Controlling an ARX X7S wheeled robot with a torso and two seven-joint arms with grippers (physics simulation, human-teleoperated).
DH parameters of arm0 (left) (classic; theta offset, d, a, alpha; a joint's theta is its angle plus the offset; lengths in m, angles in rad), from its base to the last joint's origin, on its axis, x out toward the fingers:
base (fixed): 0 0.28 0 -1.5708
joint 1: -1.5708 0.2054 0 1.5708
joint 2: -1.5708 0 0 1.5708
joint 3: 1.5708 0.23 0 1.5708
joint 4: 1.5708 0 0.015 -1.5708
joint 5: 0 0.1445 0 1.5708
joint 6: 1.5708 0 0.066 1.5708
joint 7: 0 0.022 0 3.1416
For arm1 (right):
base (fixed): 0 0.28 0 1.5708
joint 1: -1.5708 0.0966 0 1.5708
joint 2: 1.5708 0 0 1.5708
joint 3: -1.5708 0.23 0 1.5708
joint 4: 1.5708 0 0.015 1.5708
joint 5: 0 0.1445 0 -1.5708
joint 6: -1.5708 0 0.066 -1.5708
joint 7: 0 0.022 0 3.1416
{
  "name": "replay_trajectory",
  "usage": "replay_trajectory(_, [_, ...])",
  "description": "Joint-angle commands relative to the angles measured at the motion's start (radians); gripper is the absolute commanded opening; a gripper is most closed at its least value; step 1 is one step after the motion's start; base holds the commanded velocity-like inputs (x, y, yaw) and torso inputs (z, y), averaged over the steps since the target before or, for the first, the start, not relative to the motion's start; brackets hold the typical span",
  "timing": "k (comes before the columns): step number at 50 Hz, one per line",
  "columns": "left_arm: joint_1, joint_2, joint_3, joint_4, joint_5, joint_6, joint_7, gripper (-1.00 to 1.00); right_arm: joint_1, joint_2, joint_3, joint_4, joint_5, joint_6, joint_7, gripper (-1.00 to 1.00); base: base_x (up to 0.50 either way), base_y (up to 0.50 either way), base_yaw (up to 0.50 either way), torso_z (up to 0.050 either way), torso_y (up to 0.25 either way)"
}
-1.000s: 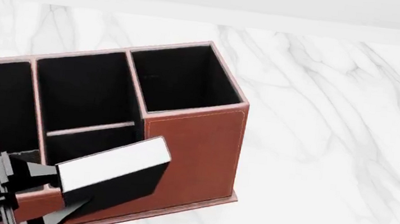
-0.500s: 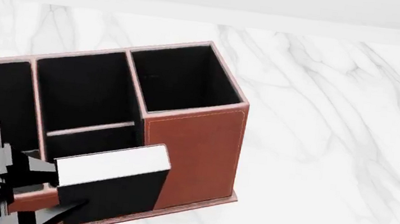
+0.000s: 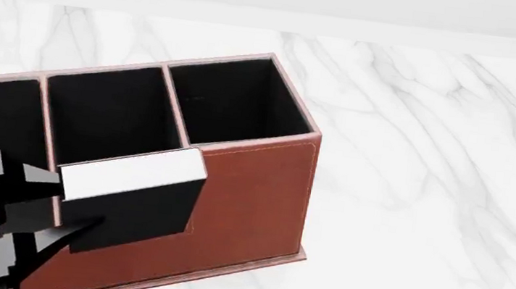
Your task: Pick up the book and place it in the back compartment of the caddy.
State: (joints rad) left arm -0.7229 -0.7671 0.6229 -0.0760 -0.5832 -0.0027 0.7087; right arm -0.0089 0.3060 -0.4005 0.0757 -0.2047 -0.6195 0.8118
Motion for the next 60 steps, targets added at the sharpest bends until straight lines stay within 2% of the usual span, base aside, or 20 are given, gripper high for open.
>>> replay_trajectory(1, [-0.068, 0.039, -0.021, -0.077, -0.005, 0.02, 0.015, -1.0, 0.001, 0.002, -0.004, 0.0, 0.001, 0.001, 0.002, 1.0, 0.0, 0.0, 0.0, 0.0, 0.0])
replay_trajectory(28, [-0.133, 0.076, -0.015, -0.206, 0.046, 0.076, 0.066, -1.0, 0.007, 0.004, -0.012, 0.005, 0.001, 0.004, 0.008, 1.0, 0.0, 0.0, 0.0, 0.0, 0.001])
replay_trajectory(48, [-0.19, 0.172, -0.007, -0.454, 0.087, 0.166, 0.125, -1.0, 0.009, 0.007, -0.016, 0.006, 0.006, 0.007, 0.013, 1.0, 0.0, 0.0, 0.0, 0.0, 0.002])
replay_trajectory(60, [-0.199, 0.183, -0.016, -0.507, 0.093, 0.195, 0.127, -1.0, 0.012, 0.008, -0.019, 0.01, 0.006, 0.006, 0.016, 1.0, 0.0, 0.0, 0.0, 0.001, 0.002])
